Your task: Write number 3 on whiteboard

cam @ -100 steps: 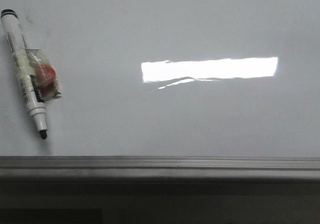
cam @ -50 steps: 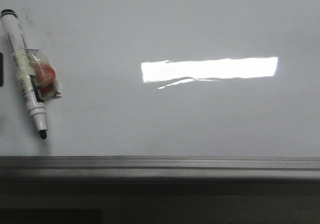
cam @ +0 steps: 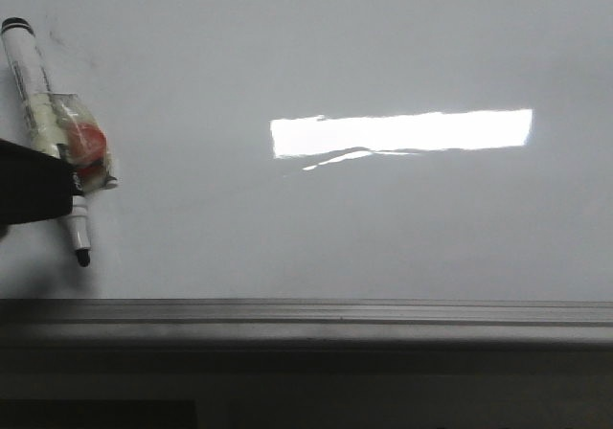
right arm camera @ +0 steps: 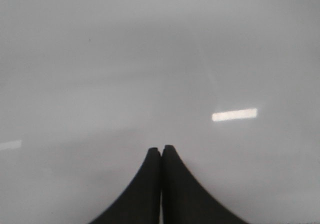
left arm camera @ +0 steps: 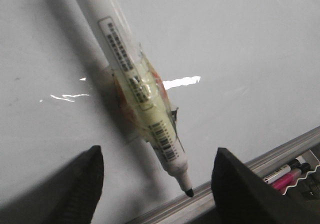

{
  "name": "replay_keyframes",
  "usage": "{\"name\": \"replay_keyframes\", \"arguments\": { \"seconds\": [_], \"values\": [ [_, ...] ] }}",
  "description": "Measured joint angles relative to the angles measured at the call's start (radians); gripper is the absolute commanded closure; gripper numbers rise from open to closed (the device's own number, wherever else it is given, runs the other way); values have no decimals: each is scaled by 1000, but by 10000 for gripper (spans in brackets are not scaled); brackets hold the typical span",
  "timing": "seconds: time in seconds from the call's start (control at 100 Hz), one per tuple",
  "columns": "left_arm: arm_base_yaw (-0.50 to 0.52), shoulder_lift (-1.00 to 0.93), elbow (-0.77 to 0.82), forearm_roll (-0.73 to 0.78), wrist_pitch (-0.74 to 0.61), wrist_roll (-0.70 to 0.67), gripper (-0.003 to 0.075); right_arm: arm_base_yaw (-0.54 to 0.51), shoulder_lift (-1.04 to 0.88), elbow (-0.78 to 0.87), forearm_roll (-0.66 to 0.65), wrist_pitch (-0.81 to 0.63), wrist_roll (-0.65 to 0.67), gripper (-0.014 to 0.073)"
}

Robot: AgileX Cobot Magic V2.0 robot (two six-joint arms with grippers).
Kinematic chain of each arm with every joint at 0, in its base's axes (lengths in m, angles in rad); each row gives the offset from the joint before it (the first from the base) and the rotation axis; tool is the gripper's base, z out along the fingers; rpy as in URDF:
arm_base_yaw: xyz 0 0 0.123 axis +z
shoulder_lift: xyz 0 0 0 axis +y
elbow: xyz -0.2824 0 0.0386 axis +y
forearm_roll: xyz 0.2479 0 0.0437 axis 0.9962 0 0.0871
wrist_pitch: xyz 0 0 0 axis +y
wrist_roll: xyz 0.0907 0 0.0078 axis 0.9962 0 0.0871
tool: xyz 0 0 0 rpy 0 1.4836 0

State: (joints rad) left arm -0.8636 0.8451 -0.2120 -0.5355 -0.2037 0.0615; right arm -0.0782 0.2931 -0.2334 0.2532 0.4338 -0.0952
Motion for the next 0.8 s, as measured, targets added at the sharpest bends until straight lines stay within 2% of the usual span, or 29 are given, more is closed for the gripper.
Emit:
{"name": "replay_keyframes", "arguments": {
  "seconds": [0.48,0.53,0.6,0.72,0.8],
  "values": [
    [-10,121,-17,26,-133,-45,314,0,0,0,0,-2,0,659],
    [-12,132,-17,30,-141,-54,360,0,0,0,0,-2,0,659],
    [-12,152,-20,32,-152,-61,475,0,0,0,0,-2,0,659],
    [-12,189,-22,32,-156,-75,738,0,0,0,0,-2,0,659],
    [-15,200,-25,34,-156,-78,740,0,0,0,0,-2,0,659]
  ]
}}
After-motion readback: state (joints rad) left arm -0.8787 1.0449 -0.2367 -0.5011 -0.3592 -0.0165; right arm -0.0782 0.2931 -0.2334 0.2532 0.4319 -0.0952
